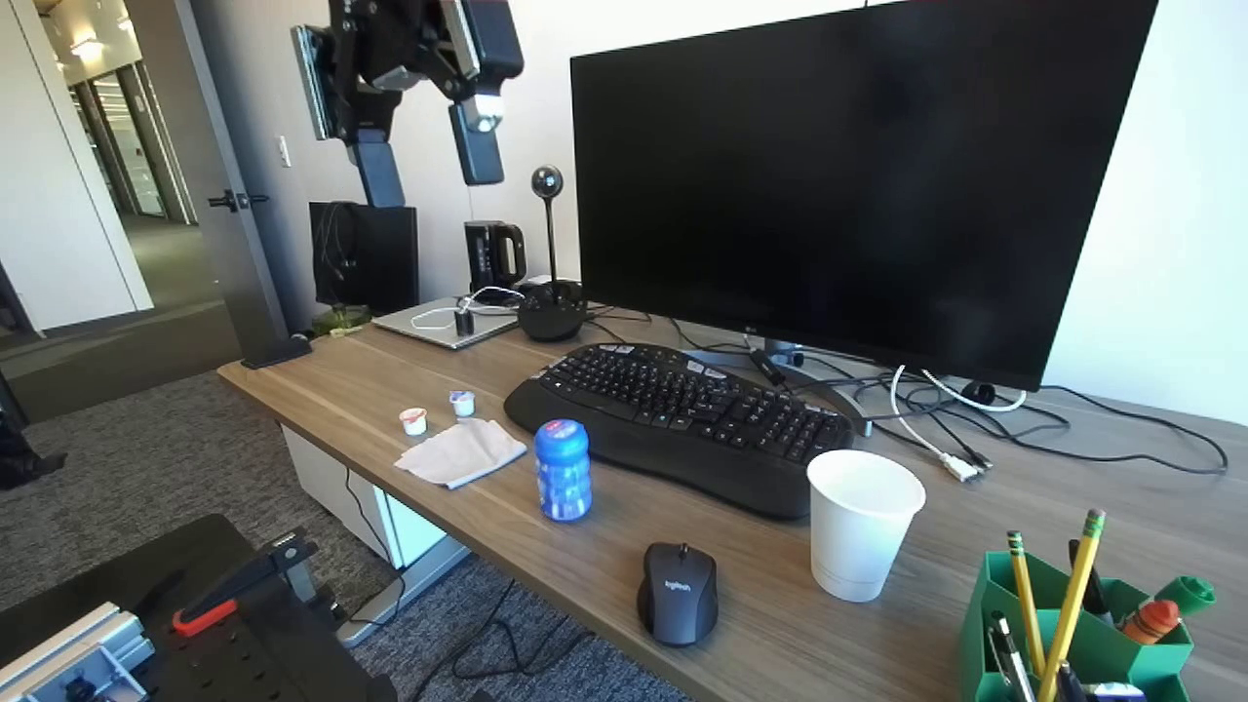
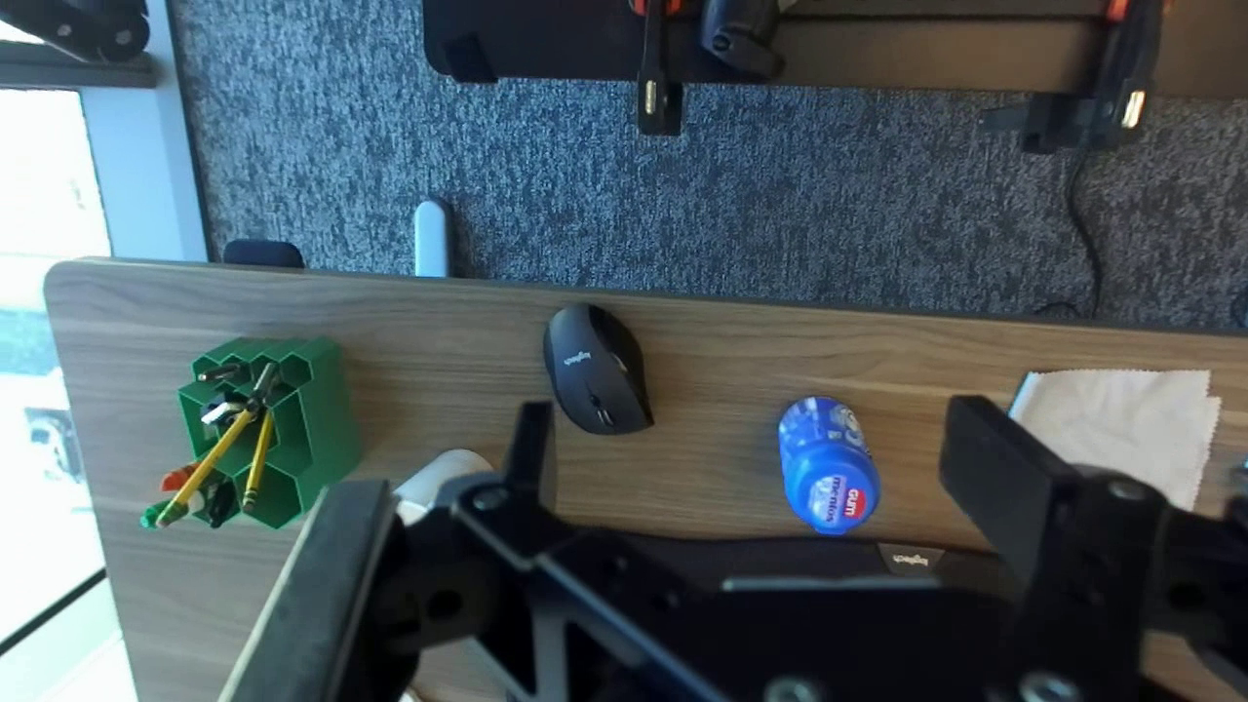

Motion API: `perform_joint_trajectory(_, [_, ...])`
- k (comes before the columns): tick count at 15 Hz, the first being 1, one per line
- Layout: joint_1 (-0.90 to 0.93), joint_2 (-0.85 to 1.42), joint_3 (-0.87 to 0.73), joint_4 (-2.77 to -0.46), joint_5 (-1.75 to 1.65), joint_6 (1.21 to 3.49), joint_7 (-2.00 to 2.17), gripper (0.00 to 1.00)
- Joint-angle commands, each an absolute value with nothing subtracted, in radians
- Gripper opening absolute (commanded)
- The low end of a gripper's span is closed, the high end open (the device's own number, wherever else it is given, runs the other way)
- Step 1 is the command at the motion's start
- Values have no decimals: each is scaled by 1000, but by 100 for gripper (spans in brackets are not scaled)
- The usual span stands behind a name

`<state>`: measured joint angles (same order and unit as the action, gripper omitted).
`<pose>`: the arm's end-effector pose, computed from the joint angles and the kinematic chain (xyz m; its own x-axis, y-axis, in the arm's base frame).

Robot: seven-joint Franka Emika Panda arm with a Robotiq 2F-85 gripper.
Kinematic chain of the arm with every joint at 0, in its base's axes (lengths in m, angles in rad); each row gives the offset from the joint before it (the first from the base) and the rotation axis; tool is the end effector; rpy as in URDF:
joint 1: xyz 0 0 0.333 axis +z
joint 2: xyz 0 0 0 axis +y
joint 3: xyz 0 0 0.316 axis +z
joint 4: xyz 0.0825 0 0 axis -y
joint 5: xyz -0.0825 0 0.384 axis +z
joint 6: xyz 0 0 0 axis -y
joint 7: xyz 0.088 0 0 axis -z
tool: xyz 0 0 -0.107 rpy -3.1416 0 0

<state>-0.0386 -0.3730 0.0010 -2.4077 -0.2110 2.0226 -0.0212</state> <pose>0.4285 -0.0282 0.4524 0.9969 0.0746 -0.0248 0.0780 -0.9792 0.1872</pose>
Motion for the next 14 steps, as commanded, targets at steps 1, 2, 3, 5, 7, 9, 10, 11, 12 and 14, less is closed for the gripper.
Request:
perform_joint_trajectory(1, [-58,-272,-8,-2314,-210,2024,43,100])
perform_joint_trajectory(2, [-64,-244,-12,-2292,-206,2024,64,100])
perform_joint_trajectory(3, [-67,-223,-16,-2271,-201,2019,78,100])
perform_joint_trajectory(5, [-82,-174,-31,-2222,-202,2024,113,100])
perform_joint_trajectory(7, [-99,-123,-50,-2156,-193,2014,153,100])
perform_joint_trajectory(9, [-113,-76,-65,-2097,-195,2008,205,100])
perform_joint_trajectory(10, [-118,-56,-71,-2074,-202,2013,233,100])
perform_joint_trajectory(11, [-123,-36,-77,-2049,-207,2016,260,100])
perform_joint_trajectory(12, [-127,-15,-84,-2022,-210,2016,290,100])
perform_joint_trajectory(14, [-136,28,-99,-1967,-205,2011,353,100])
